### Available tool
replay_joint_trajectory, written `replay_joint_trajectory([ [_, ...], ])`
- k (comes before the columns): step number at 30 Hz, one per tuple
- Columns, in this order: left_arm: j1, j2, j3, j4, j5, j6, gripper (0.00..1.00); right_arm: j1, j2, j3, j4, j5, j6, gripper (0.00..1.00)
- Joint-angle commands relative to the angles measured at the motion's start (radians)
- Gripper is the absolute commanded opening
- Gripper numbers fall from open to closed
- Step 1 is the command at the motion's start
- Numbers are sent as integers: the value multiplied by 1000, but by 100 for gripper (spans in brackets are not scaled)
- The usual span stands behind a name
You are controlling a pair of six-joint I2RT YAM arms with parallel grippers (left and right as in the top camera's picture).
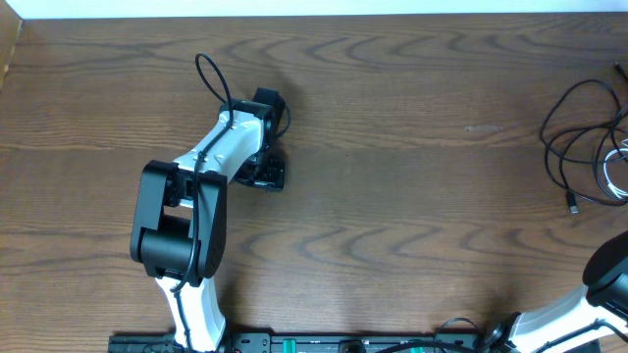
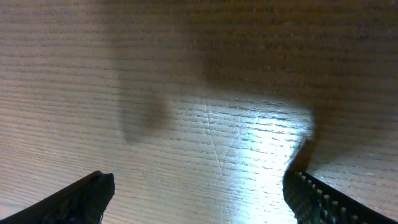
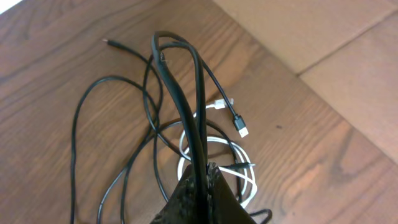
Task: Untangle cables
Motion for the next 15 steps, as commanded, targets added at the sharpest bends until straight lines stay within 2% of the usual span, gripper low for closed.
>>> replay_joint_trajectory([
  [1, -2, 5, 4, -7, -16, -17, 92, -34, 3, 10, 11, -91, -40, 14],
  [4, -2, 5, 4, -7, -16, -17, 92, -47, 3, 10, 8, -92, -40, 43],
  [6, -2, 5, 4, -7, -16, -17, 92, -52, 3, 10, 8, -113, -40, 56],
  [8, -2, 3, 4, -8, -16, -17, 92, -49, 2, 10, 13, -161, -40, 64],
  [15, -2, -19, 4, -3, -16, -17, 93, -16, -2, 10, 14, -167, -40, 72],
])
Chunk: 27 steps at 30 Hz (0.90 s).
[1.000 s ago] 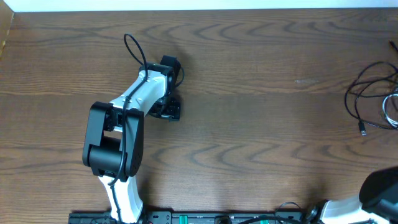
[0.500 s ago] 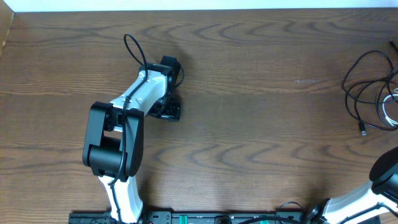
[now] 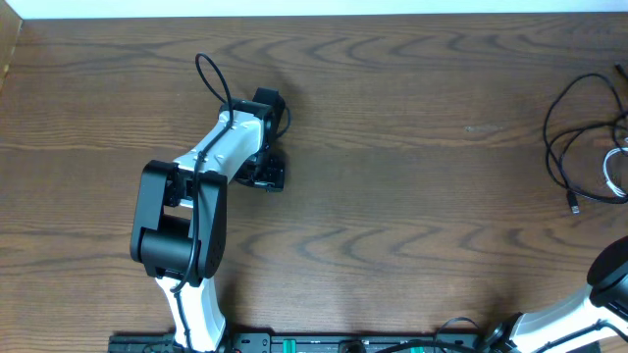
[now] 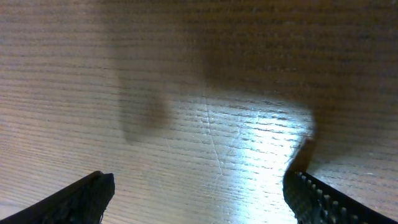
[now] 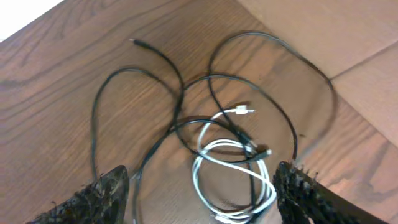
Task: Untangle cables
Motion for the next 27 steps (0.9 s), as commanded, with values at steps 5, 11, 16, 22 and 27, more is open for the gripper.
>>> replay_joint_trajectory([
  [5, -2, -47, 15, 26, 69, -17, 92, 84, -5, 10, -18, -288, -58, 72],
  [11, -2, -93, 48, 115, 198, -18, 93, 237, -5, 10, -142, -388, -217, 85],
  [16, -1, -170, 148, 111, 201, -33, 92, 392, -5, 10, -262, -280, -248, 99],
  [22, 1, -278, 253, -91, 201, -65, 93, 526, -13, 10, -435, -224, -238, 99],
  [27, 29, -376, 252, -303, 202, -122, 92, 581, -53, 10, -550, -226, -203, 99],
])
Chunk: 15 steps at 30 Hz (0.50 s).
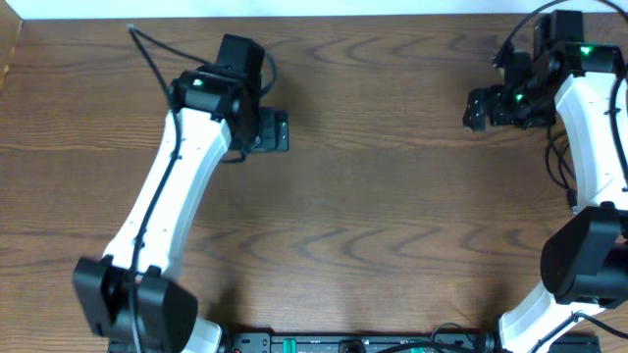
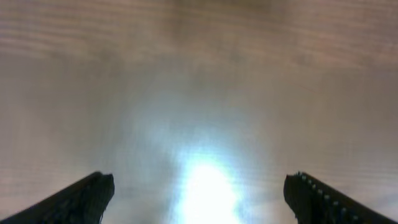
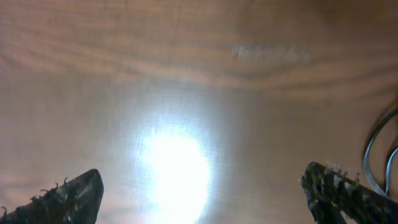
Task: Untangle cables
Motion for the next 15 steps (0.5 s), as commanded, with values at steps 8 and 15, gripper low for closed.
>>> replay_joint_trajectory([
  [8, 51, -181, -47, -193, 2, -53, 93, 58, -293, -134, 8, 23, 45, 99],
  [15, 36, -418, -211, -31, 1, -45, 93, 61, -669, -483, 215, 24, 51, 99],
])
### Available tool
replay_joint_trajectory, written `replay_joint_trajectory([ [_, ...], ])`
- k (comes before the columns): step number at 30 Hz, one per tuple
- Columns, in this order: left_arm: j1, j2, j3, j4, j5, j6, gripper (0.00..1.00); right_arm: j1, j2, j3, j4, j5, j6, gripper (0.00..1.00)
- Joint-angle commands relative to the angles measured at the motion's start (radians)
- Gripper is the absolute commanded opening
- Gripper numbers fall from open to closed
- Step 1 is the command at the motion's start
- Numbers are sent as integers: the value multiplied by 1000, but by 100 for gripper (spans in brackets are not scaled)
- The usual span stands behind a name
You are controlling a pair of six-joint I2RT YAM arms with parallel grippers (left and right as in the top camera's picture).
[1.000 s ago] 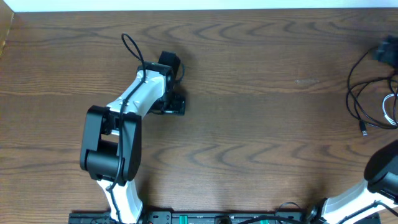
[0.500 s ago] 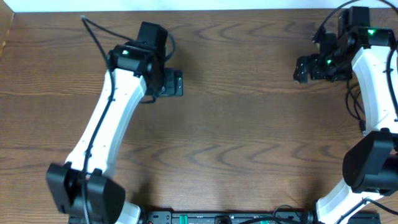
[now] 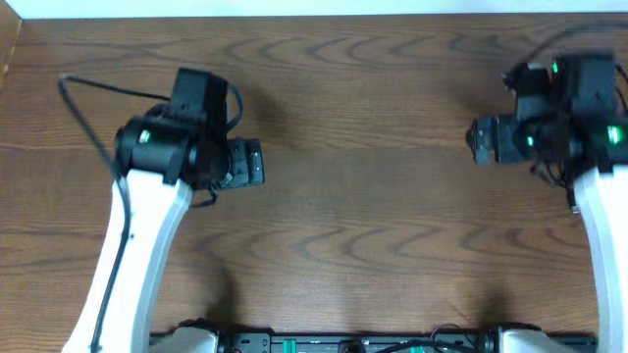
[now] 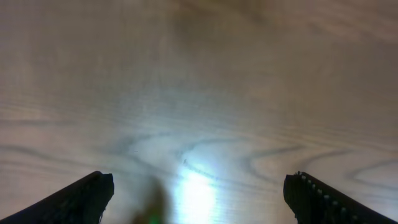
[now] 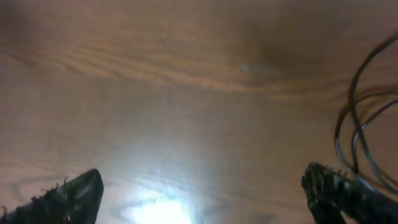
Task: Untangle cables
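Note:
Black cable loops (image 5: 341, 127) lie on the wooden table (image 3: 373, 196) at its right edge. In the overhead view my right arm covers most of the pile, and only a black cable end (image 3: 572, 204) shows beside it. My right gripper (image 3: 483, 140) hangs open to the left of the pile, with bare wood between its fingers (image 5: 202, 200). Far from the cables, on the left side, my left gripper (image 3: 247, 162) is open too, and nothing but wood shows between its fingers (image 4: 199, 200).
A pale strip of wall runs along the table's far edge (image 3: 314, 8). My left arm's own black cable (image 3: 83, 98) loops out near the far left. A dark rail (image 3: 353, 343) with electronics runs along the front edge.
Both grippers have come a little nearer the front edge, and both arms look larger in the overhead view. More of the black loops shows in the right wrist view. Both remain open.
At first my right gripper was shut on black cable strands lifted above the pile, the left open and low over the wood. Then the right stood open, the cables lying loose. Later both arms reached over the far table, now slightly nearer the front.

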Motion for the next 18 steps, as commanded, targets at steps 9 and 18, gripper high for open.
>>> replay_joint_trajectory([
  [9, -24, -449, -286, 241, 2, -6, 92, 5, -461, -272, 53, 10, 18, 99],
  [18, -24, -513, -286, 241, 2, -6, 92, 5, -535, -272, -61, 10, 18, 99],
])
